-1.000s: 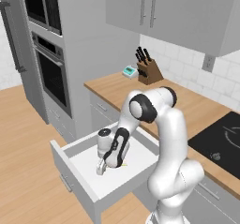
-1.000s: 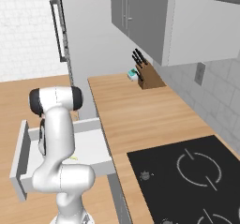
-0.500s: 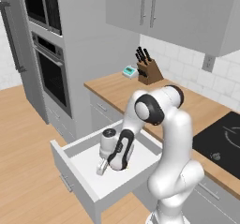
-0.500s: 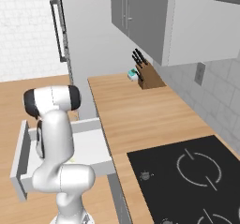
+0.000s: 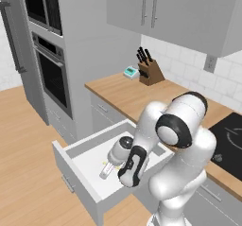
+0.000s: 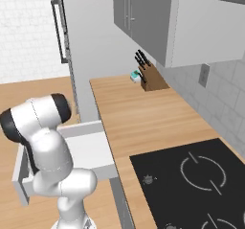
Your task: Take a straw from the drawer in front and place it inside the glass cup on the dining counter.
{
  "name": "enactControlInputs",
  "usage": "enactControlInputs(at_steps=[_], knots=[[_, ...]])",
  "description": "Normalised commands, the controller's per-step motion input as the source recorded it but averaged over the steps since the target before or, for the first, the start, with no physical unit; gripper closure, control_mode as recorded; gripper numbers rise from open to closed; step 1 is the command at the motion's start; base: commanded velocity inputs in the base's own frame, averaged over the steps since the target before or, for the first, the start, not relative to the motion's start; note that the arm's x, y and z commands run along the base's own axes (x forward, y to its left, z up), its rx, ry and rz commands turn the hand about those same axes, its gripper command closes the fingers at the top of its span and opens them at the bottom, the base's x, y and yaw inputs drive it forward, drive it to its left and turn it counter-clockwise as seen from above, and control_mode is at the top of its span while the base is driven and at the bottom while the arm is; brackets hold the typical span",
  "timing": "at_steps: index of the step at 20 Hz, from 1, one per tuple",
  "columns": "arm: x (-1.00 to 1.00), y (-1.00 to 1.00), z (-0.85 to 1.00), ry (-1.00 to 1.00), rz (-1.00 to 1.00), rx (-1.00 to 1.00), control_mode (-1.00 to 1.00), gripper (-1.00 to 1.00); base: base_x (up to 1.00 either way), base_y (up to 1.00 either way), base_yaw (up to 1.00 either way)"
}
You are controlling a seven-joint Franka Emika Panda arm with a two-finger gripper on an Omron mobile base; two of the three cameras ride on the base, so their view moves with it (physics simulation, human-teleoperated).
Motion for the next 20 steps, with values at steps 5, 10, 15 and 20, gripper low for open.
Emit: enactControlInputs(at_steps=[5,10,15,20], knots=[[0.15,0.1,1.0,-0.08,-0.14,0.07,-1.0,1.0,0.0,0.0,0.0],[0.42,0.18,1.0,-0.05,-0.13,0.02,-1.0,1.0,0.0,0.0,0.0],[0.29,0.04,1.0,0.0,-0.14,0.0,-1.0,1.0,0.0,0.0,0.0],[0.01,-0.04,1.0,0.05,-0.15,0.04,-1.0,1.0,0.0,0.0,0.0]])
